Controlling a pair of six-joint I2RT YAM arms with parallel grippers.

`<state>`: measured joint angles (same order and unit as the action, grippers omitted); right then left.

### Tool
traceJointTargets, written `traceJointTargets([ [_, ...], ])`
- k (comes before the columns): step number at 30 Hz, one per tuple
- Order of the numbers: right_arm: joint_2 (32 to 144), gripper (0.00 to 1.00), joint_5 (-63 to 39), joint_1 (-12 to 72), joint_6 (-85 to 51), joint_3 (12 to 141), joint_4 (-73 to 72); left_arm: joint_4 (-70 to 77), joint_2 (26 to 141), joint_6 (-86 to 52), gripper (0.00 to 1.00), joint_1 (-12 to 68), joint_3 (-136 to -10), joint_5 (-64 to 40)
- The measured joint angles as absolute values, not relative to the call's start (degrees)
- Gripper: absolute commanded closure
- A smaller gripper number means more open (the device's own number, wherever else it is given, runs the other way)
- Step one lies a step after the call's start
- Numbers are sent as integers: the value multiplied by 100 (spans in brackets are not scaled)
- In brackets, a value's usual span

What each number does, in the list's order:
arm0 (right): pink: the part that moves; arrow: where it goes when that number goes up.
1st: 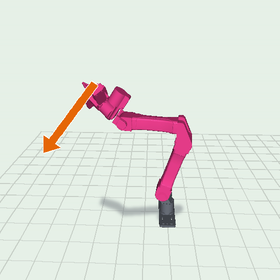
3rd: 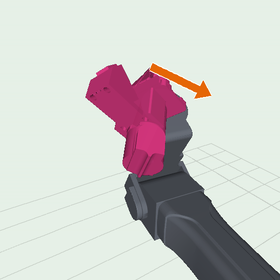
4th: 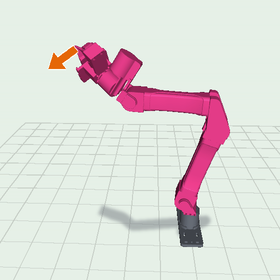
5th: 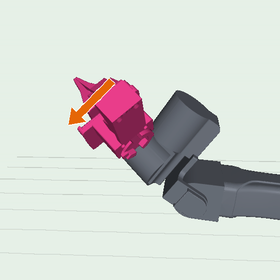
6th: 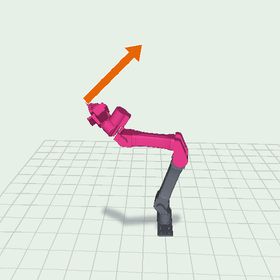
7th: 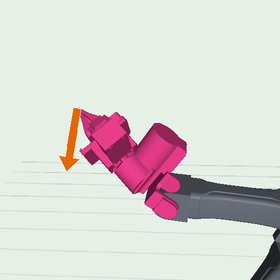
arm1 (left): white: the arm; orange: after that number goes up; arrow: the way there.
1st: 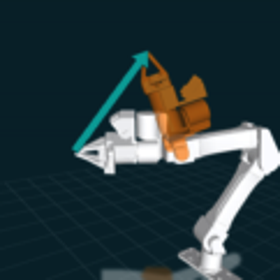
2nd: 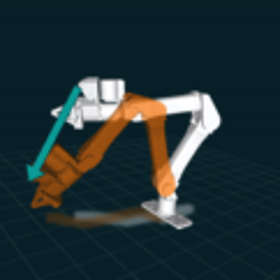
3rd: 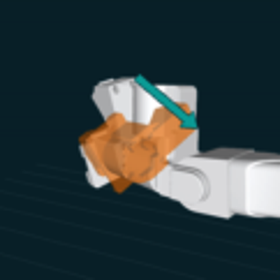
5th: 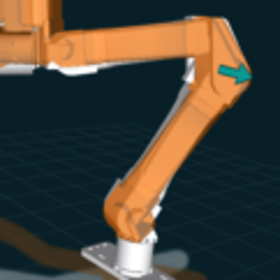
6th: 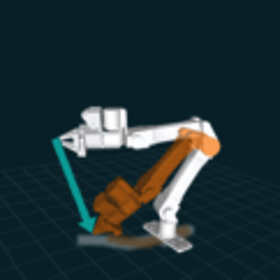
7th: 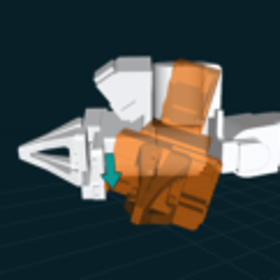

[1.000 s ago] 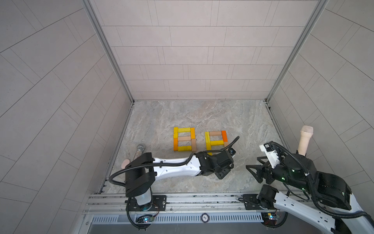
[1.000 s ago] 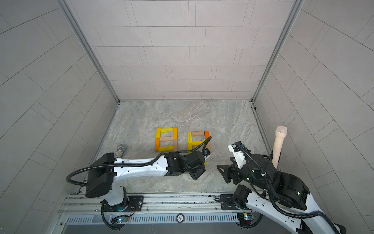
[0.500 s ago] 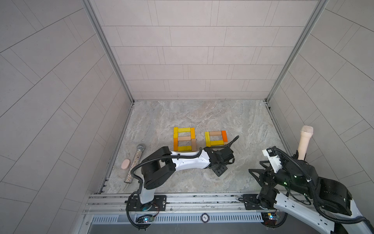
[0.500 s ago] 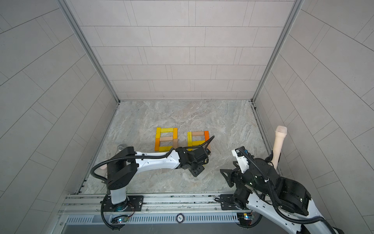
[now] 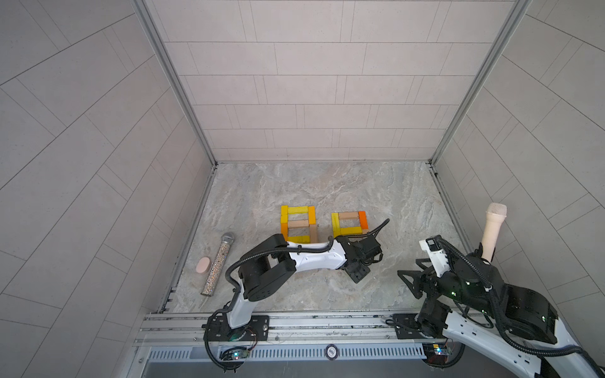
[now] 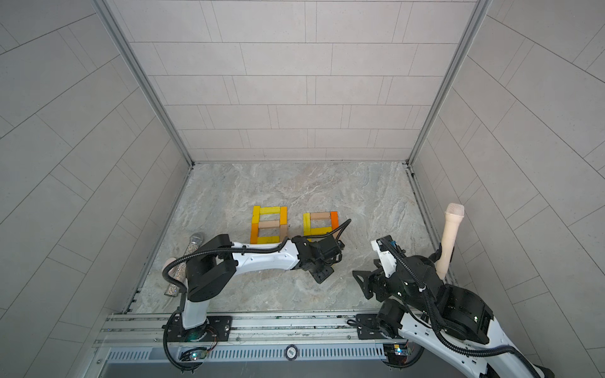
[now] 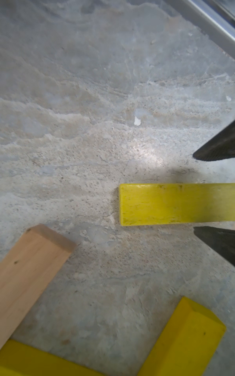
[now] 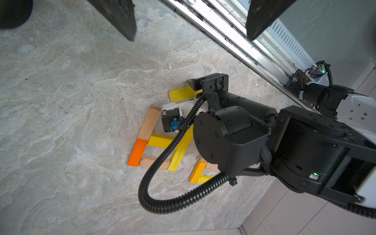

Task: Assemble the number 8 with building blocks
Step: Pick up the building block from the center of the board.

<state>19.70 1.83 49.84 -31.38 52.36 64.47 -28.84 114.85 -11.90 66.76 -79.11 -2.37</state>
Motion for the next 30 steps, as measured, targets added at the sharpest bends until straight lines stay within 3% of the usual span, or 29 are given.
traceJointTargets([
  [13, 1942, 14, 399, 4984, -3214, 5236, 6453, -2882, 11732, -1035, 57, 6659, -8055, -191],
  [18, 1942, 15, 489, 4982, -3251, 5236, 6455, -2902, 11734, -956, 65, 6632, -8066, -145],
  [30, 1865, 16, 670, 4982, -3334, 5236, 6453, -3188, 11675, -290, 71, 6466, -8136, -325],
])
